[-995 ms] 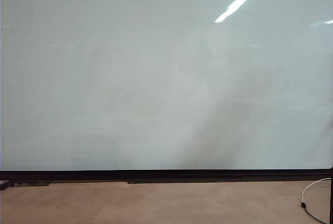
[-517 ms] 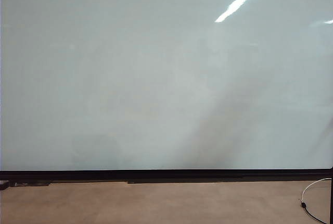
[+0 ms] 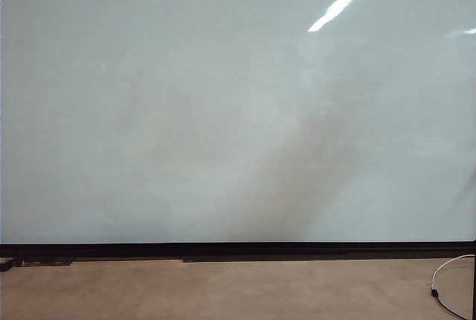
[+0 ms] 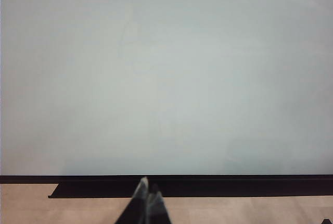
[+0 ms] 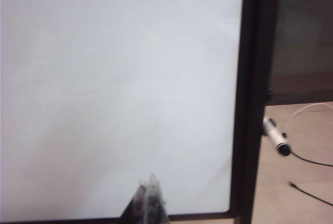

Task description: Pick up the pen on the shelf to the right of the whiteboard and draw a rectangle.

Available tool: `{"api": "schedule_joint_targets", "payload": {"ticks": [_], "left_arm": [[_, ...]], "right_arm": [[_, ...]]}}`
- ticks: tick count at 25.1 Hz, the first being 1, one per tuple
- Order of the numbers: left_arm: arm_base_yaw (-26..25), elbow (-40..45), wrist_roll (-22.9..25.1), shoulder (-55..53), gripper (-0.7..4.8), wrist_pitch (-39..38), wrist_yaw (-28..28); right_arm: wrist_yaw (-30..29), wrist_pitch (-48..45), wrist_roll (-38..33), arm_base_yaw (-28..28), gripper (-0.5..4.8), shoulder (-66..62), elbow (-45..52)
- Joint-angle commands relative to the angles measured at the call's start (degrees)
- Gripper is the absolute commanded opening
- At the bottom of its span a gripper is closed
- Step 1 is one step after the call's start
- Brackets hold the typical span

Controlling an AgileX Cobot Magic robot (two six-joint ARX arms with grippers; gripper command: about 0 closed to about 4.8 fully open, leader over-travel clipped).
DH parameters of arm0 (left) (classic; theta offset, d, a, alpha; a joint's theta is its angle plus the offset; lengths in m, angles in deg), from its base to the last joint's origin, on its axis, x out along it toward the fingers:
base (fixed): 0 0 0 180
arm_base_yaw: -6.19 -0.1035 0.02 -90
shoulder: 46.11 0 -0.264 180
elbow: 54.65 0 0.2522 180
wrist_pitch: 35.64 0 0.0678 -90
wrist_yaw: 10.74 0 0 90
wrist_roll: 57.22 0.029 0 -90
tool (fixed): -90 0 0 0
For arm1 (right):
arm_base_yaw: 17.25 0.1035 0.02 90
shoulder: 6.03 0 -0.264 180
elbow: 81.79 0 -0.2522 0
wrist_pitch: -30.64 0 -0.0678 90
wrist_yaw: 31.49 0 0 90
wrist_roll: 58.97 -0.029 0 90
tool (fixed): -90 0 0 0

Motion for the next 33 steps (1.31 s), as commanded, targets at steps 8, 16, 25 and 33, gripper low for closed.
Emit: {"api": "schedule_joint_targets", "payload": {"ticks": [8,16,25,33], "left_arm": [[0.02,-0.17,0.26,-0.02,-0.04,0.33,-0.02],[0.02,-0.17,0.26,-0.02,-0.04,0.33,-0.02],[0.00,-0.17,0.26,-0.02,-0.04,0.33,-0.02],[0.00,-0.17,0.26,-0.02,-0.04,0.33,-0.02]], "right_arm": [[0.74,-14.43,6.84,-0.37,0.23,-11.93,-0.94],[-0.61,-19.76,9.33,-2.69,0.23,-22.82,-0.96],[-6.60,-28.26,8.24,-9.31,0.24,-30.08,-0.96],[-7.91,-29.22,8.24,-15.06,1.12,-31.95,-0.94]]}}
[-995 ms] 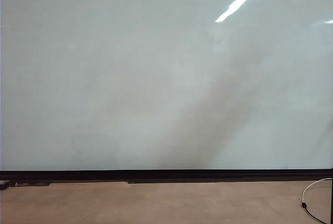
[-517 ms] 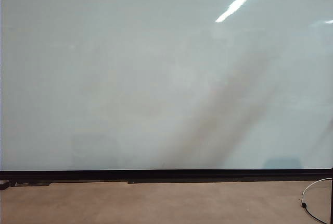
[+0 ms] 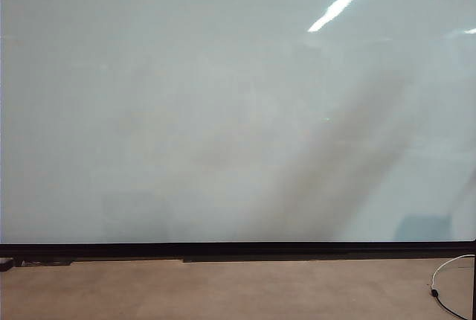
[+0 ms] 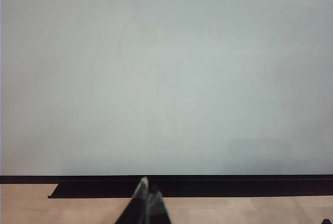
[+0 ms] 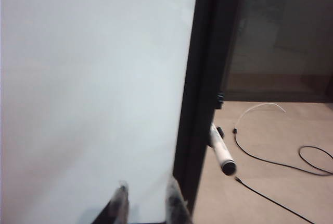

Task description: Pick up the pen on the shelf to the right of the whiteboard and draw a rectangle.

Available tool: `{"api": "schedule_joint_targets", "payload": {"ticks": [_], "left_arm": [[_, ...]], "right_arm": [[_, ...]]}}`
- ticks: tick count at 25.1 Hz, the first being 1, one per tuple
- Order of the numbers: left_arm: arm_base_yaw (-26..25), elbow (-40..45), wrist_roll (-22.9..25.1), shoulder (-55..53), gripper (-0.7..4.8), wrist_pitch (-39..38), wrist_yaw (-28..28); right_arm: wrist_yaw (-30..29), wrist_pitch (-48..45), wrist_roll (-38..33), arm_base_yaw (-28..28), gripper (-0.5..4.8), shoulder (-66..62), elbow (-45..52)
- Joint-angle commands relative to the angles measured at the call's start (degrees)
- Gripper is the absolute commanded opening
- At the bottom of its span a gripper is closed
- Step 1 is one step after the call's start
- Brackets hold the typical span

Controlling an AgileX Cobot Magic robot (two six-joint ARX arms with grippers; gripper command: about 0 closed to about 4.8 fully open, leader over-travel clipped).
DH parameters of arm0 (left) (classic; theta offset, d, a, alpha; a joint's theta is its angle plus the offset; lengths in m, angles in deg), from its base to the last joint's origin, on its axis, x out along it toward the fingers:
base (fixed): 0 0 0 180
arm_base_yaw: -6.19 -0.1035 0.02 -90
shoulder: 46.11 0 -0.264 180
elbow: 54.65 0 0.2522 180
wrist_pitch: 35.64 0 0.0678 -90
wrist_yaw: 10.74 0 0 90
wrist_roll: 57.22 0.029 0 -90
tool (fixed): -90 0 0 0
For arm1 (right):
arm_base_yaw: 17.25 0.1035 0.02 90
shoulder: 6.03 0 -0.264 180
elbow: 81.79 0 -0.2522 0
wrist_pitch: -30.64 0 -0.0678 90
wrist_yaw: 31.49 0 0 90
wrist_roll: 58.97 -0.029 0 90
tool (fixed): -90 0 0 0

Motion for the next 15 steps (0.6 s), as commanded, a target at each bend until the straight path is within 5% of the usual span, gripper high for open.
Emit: {"api": "schedule_joint_targets", "payload": {"ticks": [1,10,12,15], "left_arm": [[0.02,-0.17,0.24,-0.02,-0.04,0.33,-0.02],[0.00,-0.17,0.24,-0.02,-0.05,0.33,0.00],[0.00,-0.17,0.24,-0.02,-0.04,0.33,-0.02],[0.02,-0.17,0.24,-0.02,-0.04,0.33,-0.02]], "right_arm": [[-0.48,-1.40,-0.31,-2.12,1.18,-0.52,-0.17],[-3.52,-8.24,-0.48,-5.86,1.20,-6.71,-0.20],[-4.98,-10.27,-0.48,-6.64,1.76,-9.27,-0.22],[-5.62,-13.92,-0.39,-7.13,1.82,-13.38,-0.24]]}}
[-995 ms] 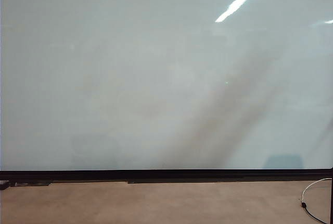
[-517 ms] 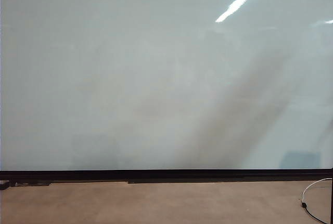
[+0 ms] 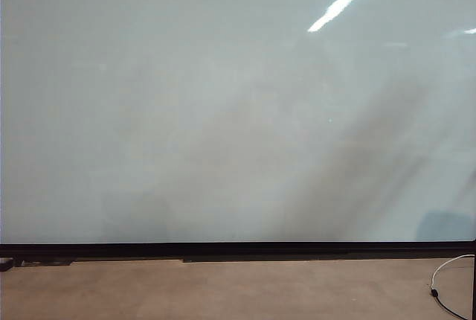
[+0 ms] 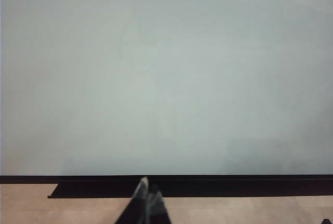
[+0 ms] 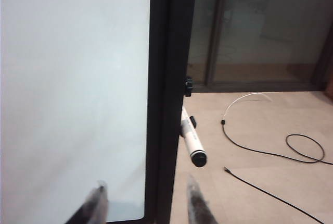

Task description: Pick up the pen on the shelf to the right of the whiteboard and draw a rectangle.

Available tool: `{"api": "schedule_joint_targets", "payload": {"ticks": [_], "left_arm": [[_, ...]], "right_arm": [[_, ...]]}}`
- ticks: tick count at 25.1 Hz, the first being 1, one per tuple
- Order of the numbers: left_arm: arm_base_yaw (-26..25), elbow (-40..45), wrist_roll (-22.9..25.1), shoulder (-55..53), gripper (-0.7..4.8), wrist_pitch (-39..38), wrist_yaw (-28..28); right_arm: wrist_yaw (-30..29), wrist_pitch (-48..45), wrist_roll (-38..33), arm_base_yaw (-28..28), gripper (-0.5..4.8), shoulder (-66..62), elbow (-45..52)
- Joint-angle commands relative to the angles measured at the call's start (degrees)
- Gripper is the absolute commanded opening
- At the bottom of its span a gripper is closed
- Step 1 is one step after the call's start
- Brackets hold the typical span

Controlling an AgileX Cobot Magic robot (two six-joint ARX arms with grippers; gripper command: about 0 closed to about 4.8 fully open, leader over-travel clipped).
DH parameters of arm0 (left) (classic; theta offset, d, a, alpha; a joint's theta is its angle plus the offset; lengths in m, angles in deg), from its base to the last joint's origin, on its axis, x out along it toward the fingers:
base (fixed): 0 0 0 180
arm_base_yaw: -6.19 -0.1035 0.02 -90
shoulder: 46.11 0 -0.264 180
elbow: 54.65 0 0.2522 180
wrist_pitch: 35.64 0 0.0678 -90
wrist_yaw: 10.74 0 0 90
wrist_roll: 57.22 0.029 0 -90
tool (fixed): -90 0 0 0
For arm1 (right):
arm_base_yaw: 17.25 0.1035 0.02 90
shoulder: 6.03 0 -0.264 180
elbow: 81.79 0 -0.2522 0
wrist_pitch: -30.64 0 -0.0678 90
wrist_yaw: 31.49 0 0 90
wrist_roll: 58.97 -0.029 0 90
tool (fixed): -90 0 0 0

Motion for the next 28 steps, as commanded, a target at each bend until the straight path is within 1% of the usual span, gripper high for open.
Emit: {"api": "schedule_joint_targets", "payload": {"ticks": [1,3,5,11,15,18,21,26,28], "left_arm": [[0.02,-0.17,0.24,0.00,-0.04,0.33,-0.02],[0.02,-0.17,0.24,0.00,-0.05,0.33,-0.02],[0.02,-0.17,0.24,0.00,-0.05,0.33,-0.02],[0.02,-0.17,0.24,0.00,-0.04,0.33,-0.02],[0.02,-0.17,0.24,0.00,-0.04,0.33,-0.02],[0.00,-0.17,0.24,0.00,-0.04,0.35,-0.02],[0.02,-0.15,0.24,0.00,-0.05,0.33,0.00],[0.02,-0.15,0.24,0.00,-0.04,0.33,0.00],[0.02,-0.17,0.24,0.00,-0.04,0.33,-0.02]], "right_arm": [[-1.03,-5.44,-0.09,-0.55,1.82,-3.85,-0.22],[-1.46,-8.20,-0.04,-0.72,1.87,-6.38,-0.26],[-1.49,-12.46,0.74,-0.74,2.16,-10.58,-0.57],[-2.03,-20.00,1.62,-1.38,2.17,-20.20,-2.38],[-4.76,-25.46,1.60,-4.13,2.17,-27.58,-3.56],[-8.76,-29.29,1.55,-6.19,2.17,-32.35,-4.76],[-14.51,-29.31,1.51,-8.44,2.19,-36.87,-8.13],[-16.41,-29.35,1.81,-9.68,2.21,-39.65,-11.17],[-18.91,-29.33,1.81,-10.60,2.21,-41.46,-12.92]]}}
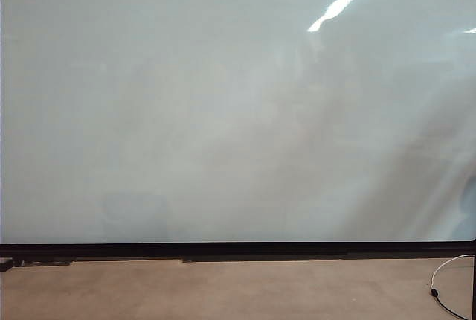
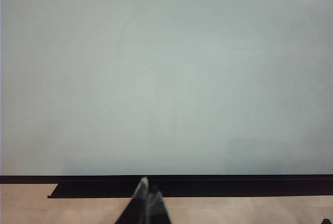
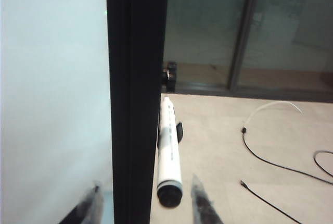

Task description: Pick up the pen on the shelf to the right of the whiteboard and draw a rectangle.

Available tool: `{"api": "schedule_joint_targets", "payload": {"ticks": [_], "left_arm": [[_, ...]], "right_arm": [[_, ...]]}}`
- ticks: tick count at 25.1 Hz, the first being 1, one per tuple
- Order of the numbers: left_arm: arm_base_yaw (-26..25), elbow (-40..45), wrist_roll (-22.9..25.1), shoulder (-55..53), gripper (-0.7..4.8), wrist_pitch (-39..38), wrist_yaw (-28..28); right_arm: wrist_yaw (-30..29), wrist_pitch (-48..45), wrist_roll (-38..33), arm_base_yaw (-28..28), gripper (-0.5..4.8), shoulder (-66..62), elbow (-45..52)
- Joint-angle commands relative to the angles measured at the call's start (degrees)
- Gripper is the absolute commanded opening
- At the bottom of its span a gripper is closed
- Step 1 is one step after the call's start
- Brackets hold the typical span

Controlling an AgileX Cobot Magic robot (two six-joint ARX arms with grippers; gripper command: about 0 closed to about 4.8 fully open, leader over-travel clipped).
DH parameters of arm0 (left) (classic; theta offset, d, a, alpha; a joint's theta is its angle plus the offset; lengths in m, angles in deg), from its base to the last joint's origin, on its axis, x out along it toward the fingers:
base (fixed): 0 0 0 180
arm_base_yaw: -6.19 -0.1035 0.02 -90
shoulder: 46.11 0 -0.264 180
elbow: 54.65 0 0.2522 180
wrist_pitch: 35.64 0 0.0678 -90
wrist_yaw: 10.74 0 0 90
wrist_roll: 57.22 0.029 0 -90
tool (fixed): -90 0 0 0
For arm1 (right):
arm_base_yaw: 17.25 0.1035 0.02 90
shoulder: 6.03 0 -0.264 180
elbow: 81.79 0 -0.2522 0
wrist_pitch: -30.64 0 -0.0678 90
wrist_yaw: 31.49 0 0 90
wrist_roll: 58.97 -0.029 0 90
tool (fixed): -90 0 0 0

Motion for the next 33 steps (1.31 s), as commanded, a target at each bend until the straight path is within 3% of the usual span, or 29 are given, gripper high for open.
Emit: {"api": "schedule_joint_targets", "payload": {"ticks": [1,5,17,27,33], "left_arm": [[0.00,-0.17,0.24,-0.02,-0.05,0.35,-0.02],[0.00,-0.17,0.24,-0.02,-0.04,0.33,0.00],[0.00,-0.17,0.24,-0.02,-0.04,0.33,0.00],[0.02,-0.17,0.24,-0.02,-0.04,0.37,0.00],[0.02,-0.17,0.24,-0.02,-0.04,0.35,-0.02]], "right_arm": [[-3.54,-0.83,0.09,-1.53,2.21,-2.71,-2.45],[-7.32,-2.01,-0.20,-2.40,2.22,-7.76,-5.29],[-9.01,-13.55,-5.60,-2.23,2.22,-20.41,-10.03],[-2.73,-13.62,-5.51,0.94,2.21,-21.03,-11.15],[-2.80,-12.28,-6.03,1.53,2.20,-21.29,-13.38]]}}
